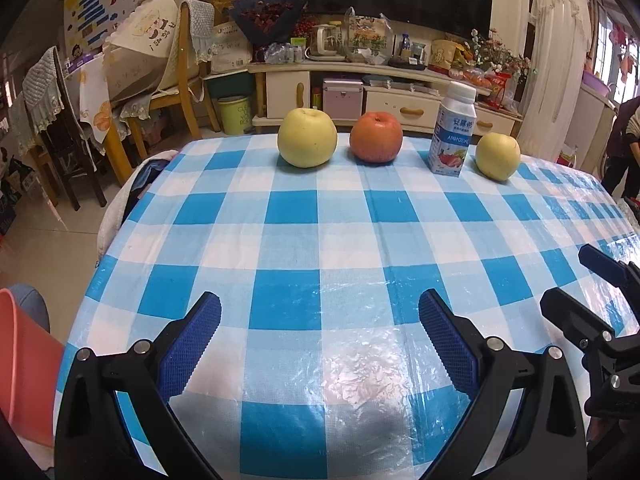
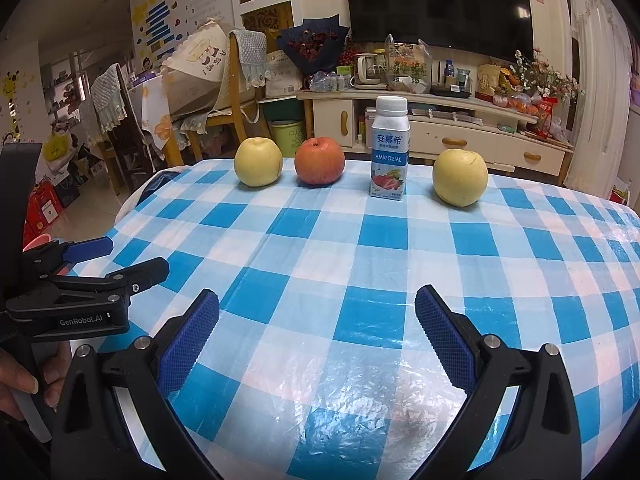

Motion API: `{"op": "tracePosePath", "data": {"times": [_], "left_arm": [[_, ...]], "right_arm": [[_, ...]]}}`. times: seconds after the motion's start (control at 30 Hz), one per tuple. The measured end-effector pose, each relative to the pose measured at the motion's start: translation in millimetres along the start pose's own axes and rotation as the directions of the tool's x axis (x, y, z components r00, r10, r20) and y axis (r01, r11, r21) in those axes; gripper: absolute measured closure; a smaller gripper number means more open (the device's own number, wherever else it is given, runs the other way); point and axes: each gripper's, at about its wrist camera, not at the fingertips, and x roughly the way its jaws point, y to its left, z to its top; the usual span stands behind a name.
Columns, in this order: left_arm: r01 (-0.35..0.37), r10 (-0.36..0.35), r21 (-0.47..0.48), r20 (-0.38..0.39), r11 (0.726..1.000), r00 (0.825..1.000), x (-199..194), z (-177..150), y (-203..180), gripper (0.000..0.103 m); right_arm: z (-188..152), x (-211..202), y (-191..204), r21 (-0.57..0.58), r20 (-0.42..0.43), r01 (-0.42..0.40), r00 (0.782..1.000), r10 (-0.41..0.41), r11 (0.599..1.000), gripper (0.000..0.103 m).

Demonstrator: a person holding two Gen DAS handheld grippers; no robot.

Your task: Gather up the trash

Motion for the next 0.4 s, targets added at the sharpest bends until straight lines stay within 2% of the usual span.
{"op": "tracePosePath", "data": {"times": [0.13,0.4], "left_arm": [[-0.041,0.04,0.023,0.032,0.999,0.999,-3.5,1.0,-1.8,0.005],[-0.079,0.079,0.061,-0.003,0.995,0.997,7.5,-4.2,-5.2,0.005]], "right_arm": [[-1.7,2.4,0.9,0.007,-0.009,-0.005,1.0,0.006,1.0,0.004],[-8.5,10.4,4.1,0.021,-0.054,0.0,0.999,0.001,1.0,0.004]]}}
